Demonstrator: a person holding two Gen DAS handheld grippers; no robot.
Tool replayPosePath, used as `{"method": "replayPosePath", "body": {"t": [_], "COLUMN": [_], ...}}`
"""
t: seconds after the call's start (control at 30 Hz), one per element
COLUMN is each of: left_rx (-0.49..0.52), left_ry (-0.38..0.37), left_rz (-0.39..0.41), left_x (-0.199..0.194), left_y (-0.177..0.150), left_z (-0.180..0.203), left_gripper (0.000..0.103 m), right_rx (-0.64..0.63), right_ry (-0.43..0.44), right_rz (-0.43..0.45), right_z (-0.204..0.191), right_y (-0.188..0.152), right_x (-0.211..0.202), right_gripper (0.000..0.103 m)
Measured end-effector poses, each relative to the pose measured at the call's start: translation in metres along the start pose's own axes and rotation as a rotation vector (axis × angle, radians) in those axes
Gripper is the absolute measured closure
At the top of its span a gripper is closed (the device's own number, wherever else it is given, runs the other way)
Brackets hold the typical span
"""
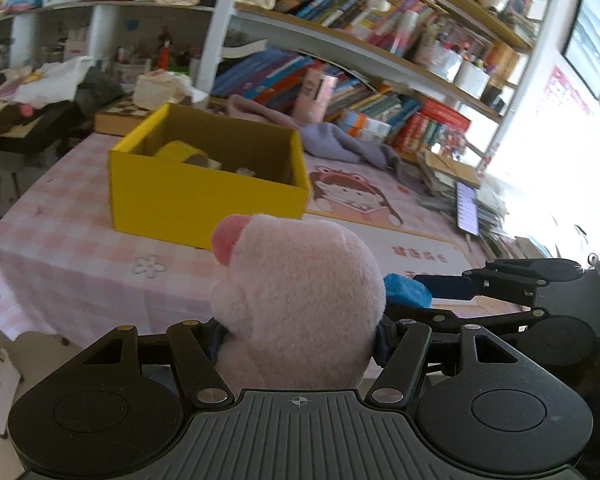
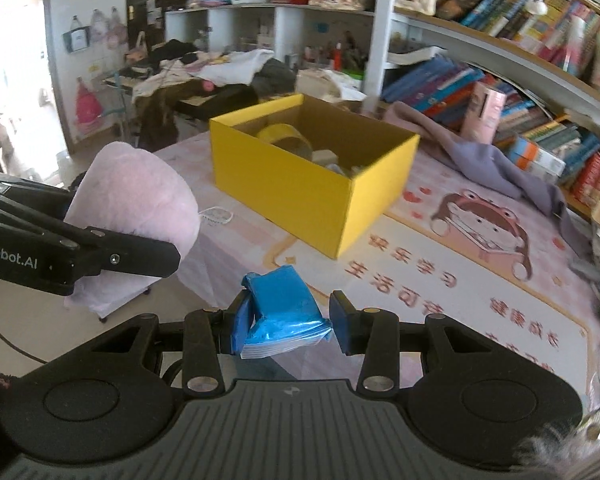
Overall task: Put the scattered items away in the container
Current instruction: 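Lift the plush pig and blue packet and carry both toward the yellow box, then lower both tools into the yellow box and open them to release items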
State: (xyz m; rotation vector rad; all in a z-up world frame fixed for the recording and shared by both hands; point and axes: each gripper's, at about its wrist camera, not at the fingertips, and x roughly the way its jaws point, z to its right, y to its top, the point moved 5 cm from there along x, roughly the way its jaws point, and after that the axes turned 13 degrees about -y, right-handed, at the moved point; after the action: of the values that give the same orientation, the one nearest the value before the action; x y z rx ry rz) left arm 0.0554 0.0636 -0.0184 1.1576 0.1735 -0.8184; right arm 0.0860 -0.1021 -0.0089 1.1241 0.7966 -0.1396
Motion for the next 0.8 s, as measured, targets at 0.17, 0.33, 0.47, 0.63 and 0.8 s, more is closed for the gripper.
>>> {"method": "replayPosePath", "body": {"t": [0.17,0.33,0.47,0.63,0.8], "left_rx": [0.006,0.014,0.077,0.16,0.215], "left_ry": [0.077,0.09,0.097,0.118,0.143], "left_rz": [0.039,0.095,0.116,0.086,-0.006], "left_x": [-0.005,0.007,0.033,0.089,0.151], "left_y": [0.017,0.063,0.112,0.168,0.202], "left_z": [-0.024,-0.044,-0.058,-0.08,-0.109], "left_gripper": [0.039,0.039,0.039,0.039,0.038], "right_rx": [0.023,0.044,0.036,-0.045,-0.146], "right_ry": [0.017,0.026,0.026,-0.033,-0.06], "right_rz": [0.031,0.117,0.193,0.236,0.184], "right_z": [0.006,0.017,0.027,0.036,0.038], "right_y": [0.02,0.064,0.107,0.149,0.166], "right_x": [0.02,0.046,0.075,0.134,0.205], "right_gripper": [0.064,0.064,0.064,0.064,0.064]}}
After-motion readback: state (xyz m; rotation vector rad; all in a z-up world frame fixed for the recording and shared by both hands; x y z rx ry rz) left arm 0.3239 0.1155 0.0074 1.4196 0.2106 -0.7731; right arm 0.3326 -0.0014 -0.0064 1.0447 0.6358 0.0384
